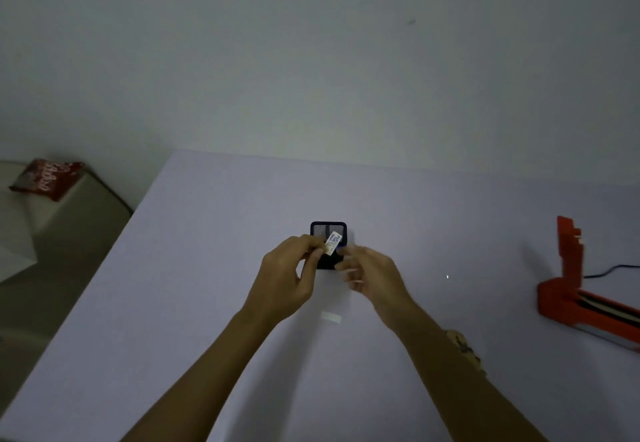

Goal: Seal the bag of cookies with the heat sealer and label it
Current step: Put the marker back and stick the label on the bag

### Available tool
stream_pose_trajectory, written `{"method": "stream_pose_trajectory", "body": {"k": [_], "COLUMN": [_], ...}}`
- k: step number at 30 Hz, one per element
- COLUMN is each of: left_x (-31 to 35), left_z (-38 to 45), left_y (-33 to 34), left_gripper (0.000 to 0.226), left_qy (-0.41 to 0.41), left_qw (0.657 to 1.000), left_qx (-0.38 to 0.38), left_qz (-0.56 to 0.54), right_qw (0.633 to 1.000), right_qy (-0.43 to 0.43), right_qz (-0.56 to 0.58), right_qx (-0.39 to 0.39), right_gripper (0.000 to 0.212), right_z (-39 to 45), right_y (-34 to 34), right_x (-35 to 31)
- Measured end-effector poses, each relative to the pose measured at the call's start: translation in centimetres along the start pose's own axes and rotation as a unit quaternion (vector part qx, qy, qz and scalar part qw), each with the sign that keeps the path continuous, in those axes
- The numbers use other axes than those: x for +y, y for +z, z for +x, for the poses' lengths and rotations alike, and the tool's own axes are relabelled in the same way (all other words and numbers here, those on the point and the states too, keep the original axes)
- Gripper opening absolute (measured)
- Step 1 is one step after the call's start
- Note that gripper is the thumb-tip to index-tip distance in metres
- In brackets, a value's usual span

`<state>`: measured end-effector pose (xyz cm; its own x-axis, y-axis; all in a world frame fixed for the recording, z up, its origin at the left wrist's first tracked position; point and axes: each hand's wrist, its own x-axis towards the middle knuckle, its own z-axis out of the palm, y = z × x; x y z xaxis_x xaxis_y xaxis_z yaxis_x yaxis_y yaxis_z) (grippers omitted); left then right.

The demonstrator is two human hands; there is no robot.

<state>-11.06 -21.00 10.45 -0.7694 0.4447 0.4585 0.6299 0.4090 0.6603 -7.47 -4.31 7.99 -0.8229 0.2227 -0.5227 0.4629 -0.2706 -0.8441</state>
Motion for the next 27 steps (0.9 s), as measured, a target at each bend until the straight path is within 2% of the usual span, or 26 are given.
{"method": "stream_pose_trajectory", "body": {"k": [3, 5, 10, 12, 17, 21, 27], "left_x": [1.5, 2.5, 4.4, 5.0, 7.1, 8.8, 9.3], "left_z": [-0.1, -0.2, -0.8, -1.0, -0.6, 0.1, 1.5], "left_y": [-0.8, -1.2, -0.9, -0.2, 3.2, 6.9, 11.3], "left_gripper": [0.018, 0.017, 0.015, 0.018, 0.025, 0.030, 0.014], "left_qy": [0.037, 0.055, 0.080, 0.057, -0.070, -0.093, -0.126], "left_qw": [0.999, 0.998, 0.995, 0.994, 0.980, 0.972, 0.964], "left_qx": [-0.008, -0.014, -0.039, -0.042, -0.028, -0.060, -0.096], "left_qz": [-0.009, -0.015, -0.041, -0.082, -0.186, -0.209, -0.211], "right_qw": [0.997, 0.994, 0.993, 0.993, 0.990, 0.985, 0.984], "right_qy": [-0.047, -0.074, -0.104, -0.110, -0.126, -0.129, -0.117], "right_qz": [0.029, 0.020, -0.014, -0.024, -0.021, -0.004, -0.006], "right_qx": [-0.062, -0.083, -0.056, -0.024, 0.066, 0.116, 0.135], "right_gripper": [0.024, 0.017, 0.011, 0.012, 0.015, 0.015, 0.017], "right_z": [-2.7, -4.3, -6.9, -7.7, -9.1, -9.3, -8.7], "right_y": [0.1, -0.3, -2.1, -3.2, -6.2, -9.0, -13.3], "right_x": [-4.5, -5.7, -5.2, -4.6, -3.7, -3.4, -3.0]}}
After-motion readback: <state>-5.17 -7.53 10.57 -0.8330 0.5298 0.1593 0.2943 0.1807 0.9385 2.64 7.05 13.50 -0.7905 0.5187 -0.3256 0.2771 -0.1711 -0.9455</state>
